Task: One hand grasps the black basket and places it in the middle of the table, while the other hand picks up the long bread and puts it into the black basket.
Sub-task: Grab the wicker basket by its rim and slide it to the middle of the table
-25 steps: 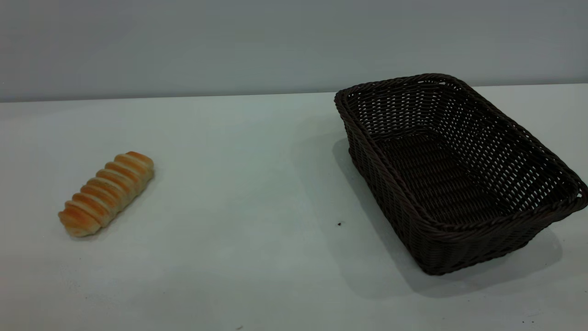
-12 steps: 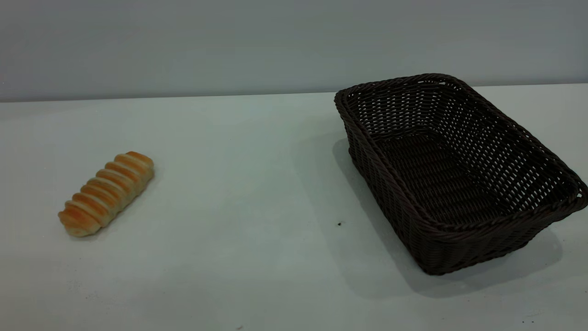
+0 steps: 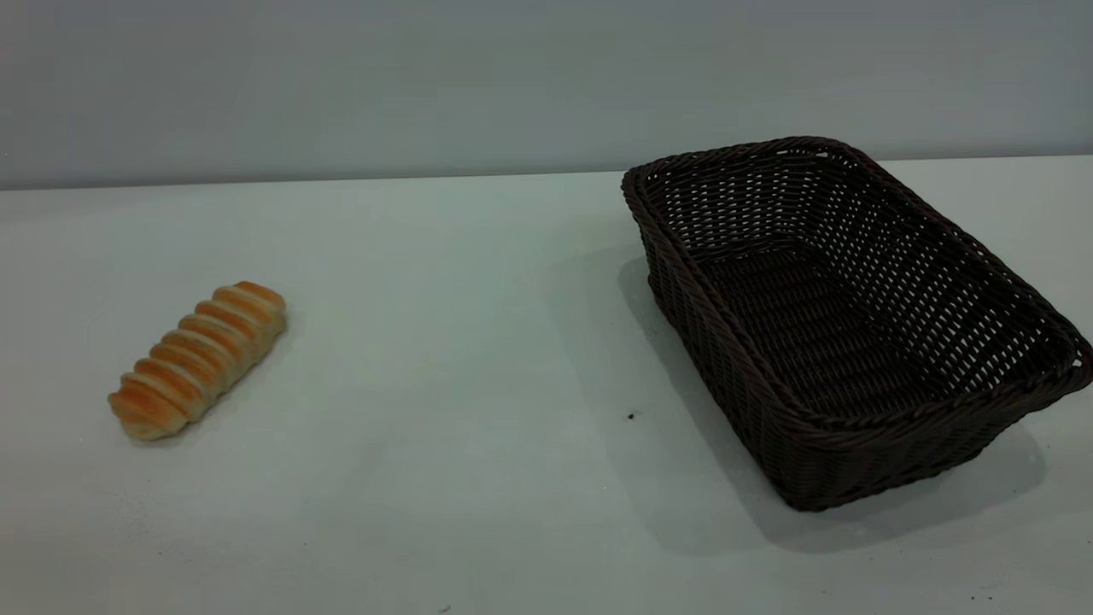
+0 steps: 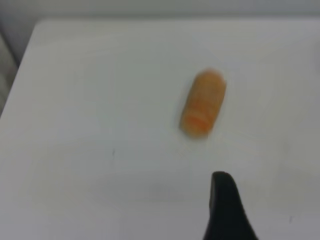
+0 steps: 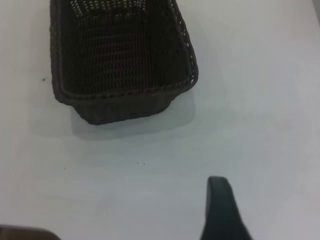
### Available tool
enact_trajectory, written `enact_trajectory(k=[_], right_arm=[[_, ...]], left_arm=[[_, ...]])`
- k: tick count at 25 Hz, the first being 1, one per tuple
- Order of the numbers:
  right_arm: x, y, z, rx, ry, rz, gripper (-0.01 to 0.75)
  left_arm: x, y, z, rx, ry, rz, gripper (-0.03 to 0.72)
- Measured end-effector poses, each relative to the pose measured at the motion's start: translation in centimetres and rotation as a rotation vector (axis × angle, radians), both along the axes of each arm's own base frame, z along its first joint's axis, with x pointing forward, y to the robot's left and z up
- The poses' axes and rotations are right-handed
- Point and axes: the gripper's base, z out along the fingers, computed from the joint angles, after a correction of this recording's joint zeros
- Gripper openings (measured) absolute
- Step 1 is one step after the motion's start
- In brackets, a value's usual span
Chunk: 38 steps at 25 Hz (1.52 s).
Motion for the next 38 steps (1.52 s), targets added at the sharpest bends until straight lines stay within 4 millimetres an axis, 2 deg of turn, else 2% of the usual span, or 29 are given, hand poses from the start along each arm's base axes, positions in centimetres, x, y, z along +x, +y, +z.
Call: enact_trajectory(k=[5, 10, 16, 21, 27, 31, 38], right_arm=[[0.0, 0.0, 0.2, -0.006, -0.008, 0.004, 0.468], [2.1, 0.1, 1.3, -0.004, 0.037, 0.005, 0.466], [7.4, 0.5, 4.1, -0.004, 0.098, 0.019, 0.465], [12.9, 0.8, 5.6, -0.017, 0.169, 0.027, 0.465], [18.7, 1.3, 4.1, 0.016, 0.312, 0.028, 0.465], [20.8, 1.6, 2.7, 0.065, 0.346, 0.021, 0.465], [23.2, 2.3, 1.3, 0.198, 0.348, -0.017, 0.465]], left_arm=[[1.1, -0.1, 0.6, -0.006, -0.003, -0.005, 0.481], [4.6, -0.4, 0.9, 0.004, 0.108, -0.010, 0.481], [8.9, -0.8, 1.4, 0.014, 0.245, -0.013, 0.481], [11.1, -0.9, 2.2, 0.015, 0.300, -0.013, 0.481], [13.0, -1.1, 3.0, 0.001, 0.344, 0.001, 0.481], [14.1, -1.1, 2.7, 0.003, 0.385, 0.002, 0.481], [15.1, -1.2, 1.9, 0.004, 0.444, 0.005, 0.481]])
